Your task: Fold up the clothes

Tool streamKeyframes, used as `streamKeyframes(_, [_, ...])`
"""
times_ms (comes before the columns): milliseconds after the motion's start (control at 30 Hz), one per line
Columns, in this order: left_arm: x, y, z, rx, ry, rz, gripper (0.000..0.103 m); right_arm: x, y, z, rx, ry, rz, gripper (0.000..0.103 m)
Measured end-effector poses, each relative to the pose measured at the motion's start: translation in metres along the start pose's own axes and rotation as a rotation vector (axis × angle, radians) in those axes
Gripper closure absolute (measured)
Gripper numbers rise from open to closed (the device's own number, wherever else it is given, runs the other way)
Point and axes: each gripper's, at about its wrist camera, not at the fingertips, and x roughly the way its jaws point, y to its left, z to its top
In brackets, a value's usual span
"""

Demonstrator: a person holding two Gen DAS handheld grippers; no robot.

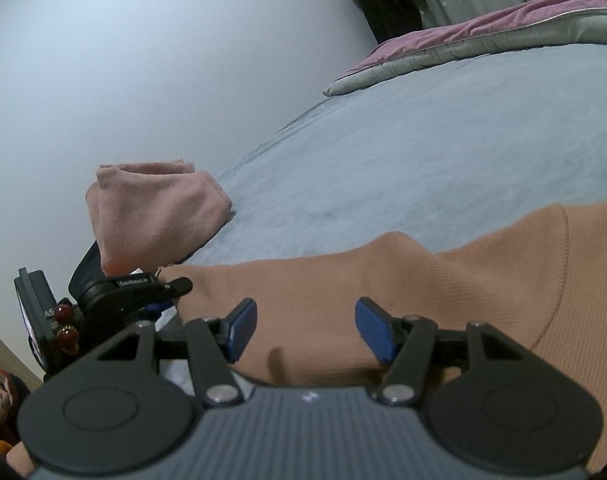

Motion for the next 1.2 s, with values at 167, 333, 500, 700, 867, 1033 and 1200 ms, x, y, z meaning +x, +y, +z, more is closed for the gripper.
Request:
streamKeyframes(167, [-0.010,-0.028,0.002,0.175,-0.056,-0.126,0.096,-0.001,-0.001,0.000,0.007,-0.007,0.003,0.046])
streamKeyframes(333, [-0.014,-0.052,-0.002,0.292,0.006,-0.305,0.096,-0.006,-0.005,0.002,0.036,-0.028,0.016,0.046])
streamKeyframes(500, [-0.017,-0.075,-0.015,0.421,0.158,-0.437,0.096,-0.012,-0.010,0.006,0.066,-0.053,0.022,0.046])
streamKeyframes(700, [-0.018,-0.096,-0.033,0.577,0.376,-0.462,0.093,-0.018,-0.019,0.009,0.103,-0.074,0.014,0.046])
streamKeyframes(867, [-0.036,-0.106,-0.032,0.625,0.414,-0.537,0.075,-0.023,-0.028,0.012,0.143,-0.096,0.019,0.046])
streamKeyframes(1033, [-0.059,-0.119,-0.031,0.701,0.383,-0.599,0.058,-0.023,-0.036,0.013,0.181,-0.102,0.011,0.046])
streamKeyframes(1200, [-0.055,-0.120,-0.031,0.755,0.360,-0.520,0.056,-0.023,-0.040,0.013,0.210,-0.108,0.010,0.045])
